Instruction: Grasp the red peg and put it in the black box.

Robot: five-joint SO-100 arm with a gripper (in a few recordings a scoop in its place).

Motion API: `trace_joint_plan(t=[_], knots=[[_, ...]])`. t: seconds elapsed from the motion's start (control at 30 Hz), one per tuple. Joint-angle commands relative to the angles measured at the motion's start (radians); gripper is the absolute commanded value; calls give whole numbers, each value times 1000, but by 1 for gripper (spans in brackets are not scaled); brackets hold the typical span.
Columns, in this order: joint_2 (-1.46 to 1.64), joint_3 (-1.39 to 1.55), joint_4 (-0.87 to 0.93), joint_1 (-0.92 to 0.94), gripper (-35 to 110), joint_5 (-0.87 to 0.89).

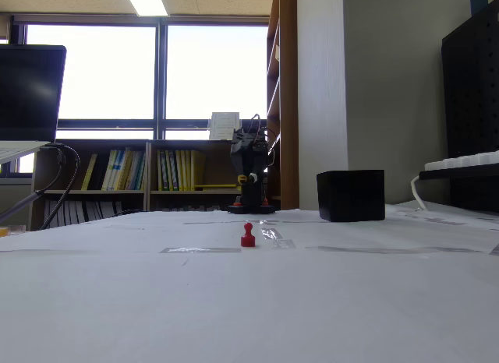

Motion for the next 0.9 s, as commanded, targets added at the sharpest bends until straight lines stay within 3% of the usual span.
trace_joint_plan(t=[0.0, 0.27, 0.6, 0.87], knots=[[206, 103, -365, 48, 0, -41], [476, 285, -494, 92, 0, -18], [821, 535, -713, 15, 2, 46], [1124, 664, -836, 25, 12, 72]])
